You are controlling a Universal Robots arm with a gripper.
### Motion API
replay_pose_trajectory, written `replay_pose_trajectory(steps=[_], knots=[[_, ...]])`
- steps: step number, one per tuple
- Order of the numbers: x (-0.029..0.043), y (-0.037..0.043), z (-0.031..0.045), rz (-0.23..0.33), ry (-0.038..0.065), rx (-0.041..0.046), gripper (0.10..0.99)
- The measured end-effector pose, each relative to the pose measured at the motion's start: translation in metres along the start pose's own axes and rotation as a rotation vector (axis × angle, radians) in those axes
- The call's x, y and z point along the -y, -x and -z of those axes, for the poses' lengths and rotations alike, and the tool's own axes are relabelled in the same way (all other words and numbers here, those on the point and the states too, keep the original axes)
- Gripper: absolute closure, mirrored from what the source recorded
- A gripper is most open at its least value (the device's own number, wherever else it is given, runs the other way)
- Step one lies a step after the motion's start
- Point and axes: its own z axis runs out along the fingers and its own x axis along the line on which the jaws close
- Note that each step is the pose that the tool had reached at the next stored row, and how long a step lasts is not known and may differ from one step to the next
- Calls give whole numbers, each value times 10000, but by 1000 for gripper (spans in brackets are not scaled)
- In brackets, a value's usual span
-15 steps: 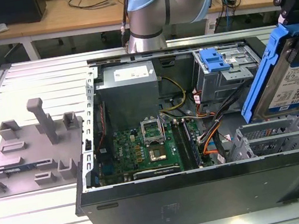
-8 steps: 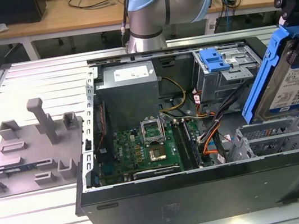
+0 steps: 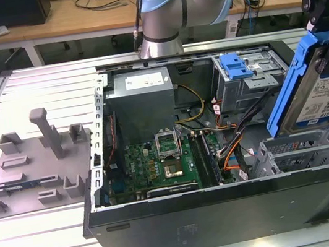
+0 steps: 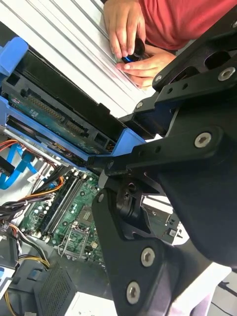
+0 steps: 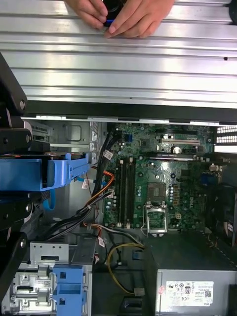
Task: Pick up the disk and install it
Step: 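Insert the disk into the insertion slot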
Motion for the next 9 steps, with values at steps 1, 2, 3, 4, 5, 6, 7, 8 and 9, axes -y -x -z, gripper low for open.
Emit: replay_pose_trajectory(steps=[1,2,3,4,5,6,7,8,9], knots=[[1,0,-5,0,0,0,718],[2,-1,-17,0,0,0,718],[2,-1,-27,0,0,0,718],[3,-1,-36,0,-1,1,718],[4,-2,-45,0,0,0,718],[5,-2,-52,0,0,0,718],[8,-2,-61,-1,0,0,718],[11,-2,-64,-1,0,1,718],[14,-2,-68,-2,0,1,718]])
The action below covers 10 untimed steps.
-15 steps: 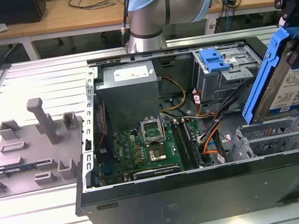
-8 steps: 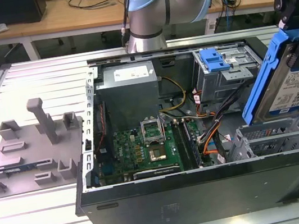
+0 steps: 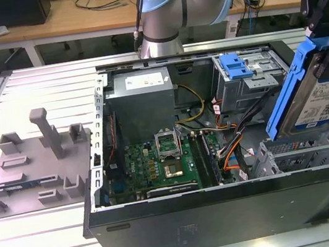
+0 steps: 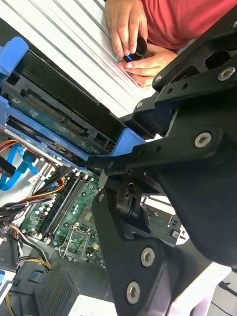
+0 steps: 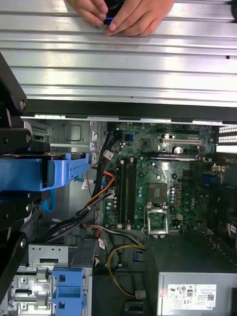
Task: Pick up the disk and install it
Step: 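Insert the disk into the insertion slot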
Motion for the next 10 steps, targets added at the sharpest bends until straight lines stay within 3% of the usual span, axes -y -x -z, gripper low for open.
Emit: replay_pose_trajectory(steps=[10], knots=[[9,-2,-60,-52,-2,2,718]])
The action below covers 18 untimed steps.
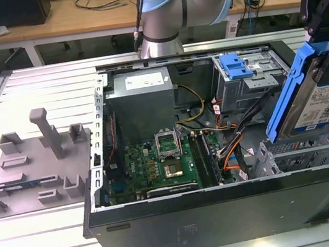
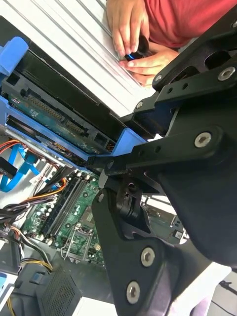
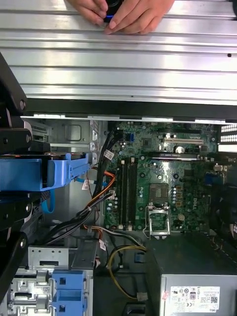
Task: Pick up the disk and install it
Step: 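Insert the disk into the insertion slot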
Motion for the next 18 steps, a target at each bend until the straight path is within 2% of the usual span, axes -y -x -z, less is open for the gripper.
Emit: replay_pose_trajectory(steps=[18], knots=[[3,-5,-89,-61,-2,3,718]])
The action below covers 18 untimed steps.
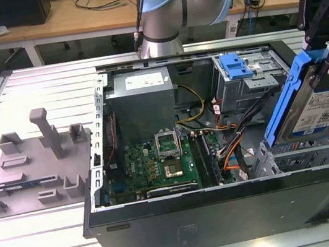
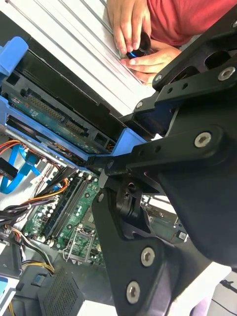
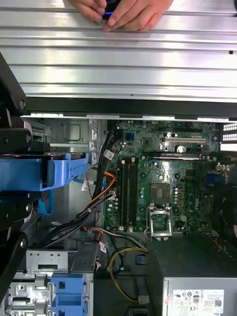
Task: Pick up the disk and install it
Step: 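Insert the disk into the insertion slot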
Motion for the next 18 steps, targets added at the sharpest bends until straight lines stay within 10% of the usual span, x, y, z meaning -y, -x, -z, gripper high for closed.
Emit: replay_pose_trajectory(steps=[18], knots=[[15,-38,-91,-34,-1,-3,718]])
